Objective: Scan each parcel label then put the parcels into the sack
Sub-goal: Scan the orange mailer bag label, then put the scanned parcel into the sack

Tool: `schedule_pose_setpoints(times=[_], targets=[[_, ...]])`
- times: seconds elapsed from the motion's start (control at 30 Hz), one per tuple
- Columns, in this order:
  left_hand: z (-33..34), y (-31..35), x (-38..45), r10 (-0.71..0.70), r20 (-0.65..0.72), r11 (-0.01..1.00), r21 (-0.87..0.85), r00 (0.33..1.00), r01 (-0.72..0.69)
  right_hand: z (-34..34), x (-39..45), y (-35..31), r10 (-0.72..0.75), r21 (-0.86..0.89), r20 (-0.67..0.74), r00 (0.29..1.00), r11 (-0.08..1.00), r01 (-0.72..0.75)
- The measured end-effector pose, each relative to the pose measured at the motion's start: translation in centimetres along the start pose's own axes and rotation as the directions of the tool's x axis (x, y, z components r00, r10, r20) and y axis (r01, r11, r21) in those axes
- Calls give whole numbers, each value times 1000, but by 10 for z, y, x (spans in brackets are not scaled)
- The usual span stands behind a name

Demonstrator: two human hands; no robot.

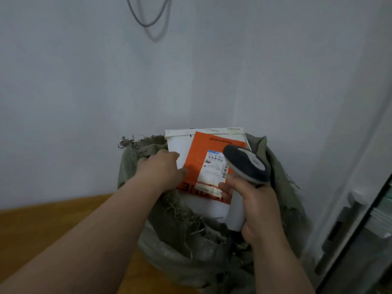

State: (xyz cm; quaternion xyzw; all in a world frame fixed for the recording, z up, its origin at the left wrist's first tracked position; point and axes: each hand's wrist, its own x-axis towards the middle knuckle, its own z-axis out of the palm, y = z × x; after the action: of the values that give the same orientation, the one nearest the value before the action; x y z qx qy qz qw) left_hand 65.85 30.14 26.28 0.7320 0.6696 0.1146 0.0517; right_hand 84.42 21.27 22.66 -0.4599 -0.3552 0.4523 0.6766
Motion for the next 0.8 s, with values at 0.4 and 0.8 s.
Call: schedule_pose_setpoints(times=[0.4, 0.8], targets=[[-21, -36, -50, -179, -460, 916, -401, 870, -24, 22, -15, 7, -25, -78, 236, 971, 996, 44], [48, -228, -163, -621, -142, 451, -869, 771, 203, 142, -116, 73, 117, -228, 484, 867, 974, -4]])
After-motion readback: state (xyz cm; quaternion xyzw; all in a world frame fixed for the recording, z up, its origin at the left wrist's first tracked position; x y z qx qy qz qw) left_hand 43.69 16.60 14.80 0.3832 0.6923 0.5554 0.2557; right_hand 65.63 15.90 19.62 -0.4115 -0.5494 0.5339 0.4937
